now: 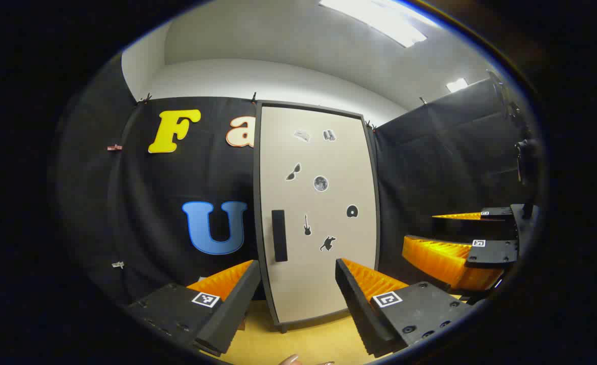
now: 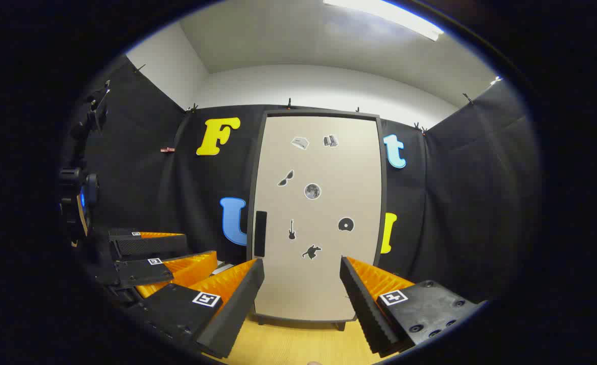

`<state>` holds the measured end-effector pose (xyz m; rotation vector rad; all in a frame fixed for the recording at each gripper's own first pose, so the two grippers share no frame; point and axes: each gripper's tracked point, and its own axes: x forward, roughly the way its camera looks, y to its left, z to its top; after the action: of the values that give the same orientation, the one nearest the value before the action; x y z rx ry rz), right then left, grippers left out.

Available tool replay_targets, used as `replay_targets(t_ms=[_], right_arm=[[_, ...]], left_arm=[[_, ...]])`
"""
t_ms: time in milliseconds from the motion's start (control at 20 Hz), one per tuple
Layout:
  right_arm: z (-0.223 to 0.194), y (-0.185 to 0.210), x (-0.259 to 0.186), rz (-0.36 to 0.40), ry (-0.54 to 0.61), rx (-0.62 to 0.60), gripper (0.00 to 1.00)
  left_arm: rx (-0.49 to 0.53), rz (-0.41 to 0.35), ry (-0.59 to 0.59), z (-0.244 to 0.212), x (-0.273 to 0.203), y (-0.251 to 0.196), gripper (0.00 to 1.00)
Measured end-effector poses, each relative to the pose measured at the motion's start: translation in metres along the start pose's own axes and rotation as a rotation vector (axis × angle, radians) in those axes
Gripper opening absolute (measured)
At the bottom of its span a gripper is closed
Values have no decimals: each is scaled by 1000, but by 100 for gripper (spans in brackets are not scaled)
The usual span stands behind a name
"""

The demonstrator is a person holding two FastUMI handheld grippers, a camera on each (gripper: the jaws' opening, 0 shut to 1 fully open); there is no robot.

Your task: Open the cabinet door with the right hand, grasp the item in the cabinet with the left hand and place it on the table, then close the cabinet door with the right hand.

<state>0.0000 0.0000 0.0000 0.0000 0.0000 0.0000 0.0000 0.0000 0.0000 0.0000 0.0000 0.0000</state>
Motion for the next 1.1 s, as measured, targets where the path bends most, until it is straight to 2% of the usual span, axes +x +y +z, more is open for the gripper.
replay_targets(t_ms=[50, 100, 150, 250, 400, 1100], right_arm=[[2, -2, 0, -5, -1, 0, 97], [2, -5, -1, -13, 2, 0, 97], [-1, -5, -4, -18, 5, 1, 97], [-1, -8, -9, -32, 15, 7, 97], [-4, -15, -12, -54, 25, 15, 97], [-4, -7, -3, -69, 24, 40, 97]], left_arm=[[0, -10, -5, 1, 1, -5, 94], [-5, -21, -10, 2, 1, -10, 96], [-14, -24, -17, 4, 1, -13, 94], [-29, -24, -26, 5, 0, -14, 95], [-41, -10, -23, 2, -2, -10, 96], [-96, 15, 5, -15, -2, 16, 96]])
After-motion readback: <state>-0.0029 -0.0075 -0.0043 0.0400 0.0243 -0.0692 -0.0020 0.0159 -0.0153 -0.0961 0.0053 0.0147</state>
